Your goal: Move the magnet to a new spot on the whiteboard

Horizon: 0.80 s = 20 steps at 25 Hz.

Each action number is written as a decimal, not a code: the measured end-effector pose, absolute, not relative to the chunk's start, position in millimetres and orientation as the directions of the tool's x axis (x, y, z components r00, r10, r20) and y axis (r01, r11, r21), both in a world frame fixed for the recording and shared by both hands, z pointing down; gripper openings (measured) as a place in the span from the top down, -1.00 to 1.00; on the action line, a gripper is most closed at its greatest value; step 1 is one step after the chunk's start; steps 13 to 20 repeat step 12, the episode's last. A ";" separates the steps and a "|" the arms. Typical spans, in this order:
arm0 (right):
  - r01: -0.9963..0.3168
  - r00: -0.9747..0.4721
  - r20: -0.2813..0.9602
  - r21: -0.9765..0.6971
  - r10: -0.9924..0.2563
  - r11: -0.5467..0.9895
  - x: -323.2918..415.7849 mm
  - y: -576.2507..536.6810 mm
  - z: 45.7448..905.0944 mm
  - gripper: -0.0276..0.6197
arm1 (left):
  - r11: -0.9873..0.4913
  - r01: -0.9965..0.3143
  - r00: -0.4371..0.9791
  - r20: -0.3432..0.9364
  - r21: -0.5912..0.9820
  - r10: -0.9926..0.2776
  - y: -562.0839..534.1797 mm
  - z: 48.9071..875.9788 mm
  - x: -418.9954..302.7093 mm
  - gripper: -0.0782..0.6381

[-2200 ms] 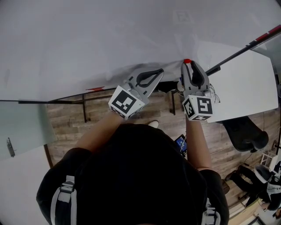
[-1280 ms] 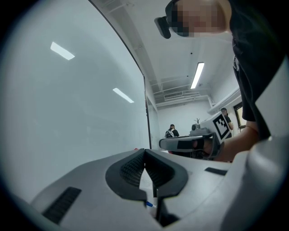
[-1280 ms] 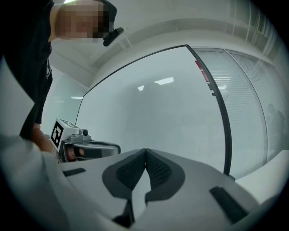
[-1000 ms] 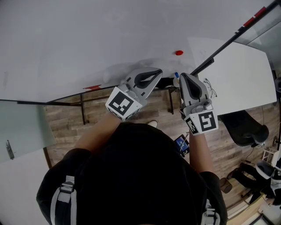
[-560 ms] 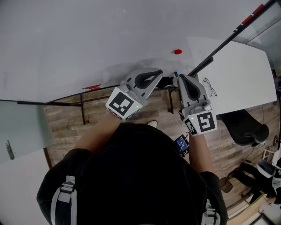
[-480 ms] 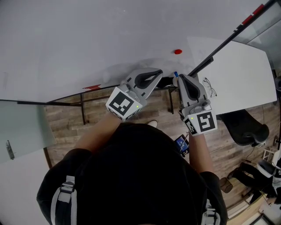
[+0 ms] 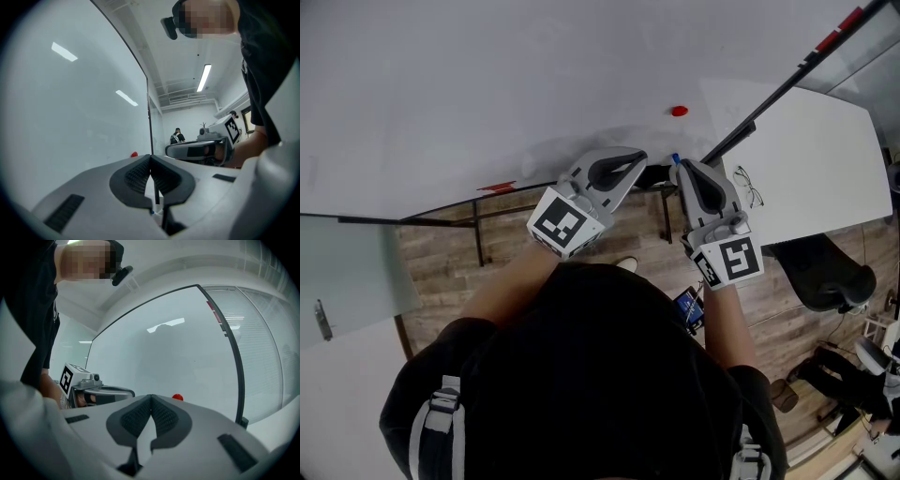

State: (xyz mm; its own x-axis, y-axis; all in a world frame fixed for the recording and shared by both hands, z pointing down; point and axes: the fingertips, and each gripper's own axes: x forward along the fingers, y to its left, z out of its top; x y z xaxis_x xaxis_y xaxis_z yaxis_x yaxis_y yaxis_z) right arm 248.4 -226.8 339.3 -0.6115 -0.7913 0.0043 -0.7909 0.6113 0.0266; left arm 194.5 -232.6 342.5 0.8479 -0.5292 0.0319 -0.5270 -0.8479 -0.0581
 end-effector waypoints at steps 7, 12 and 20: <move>-0.784 -0.620 0.007 0.021 -0.784 0.620 246.4 -227.3 340.9 0.91 | -0.846 -0.530 0.846 0.022 -0.058 -0.532 -233.2 339.2 194.9 0.77; -0.784 -0.620 0.006 0.024 -0.784 0.620 245.8 -227.2 337.8 0.91 | -0.845 -0.530 0.846 0.030 -0.064 -0.533 -232.3 339.5 194.0 0.77; -0.784 -0.620 0.006 0.024 -0.784 0.620 245.8 -227.2 337.8 0.91 | -0.845 -0.530 0.846 0.030 -0.064 -0.533 -232.3 339.5 194.0 0.77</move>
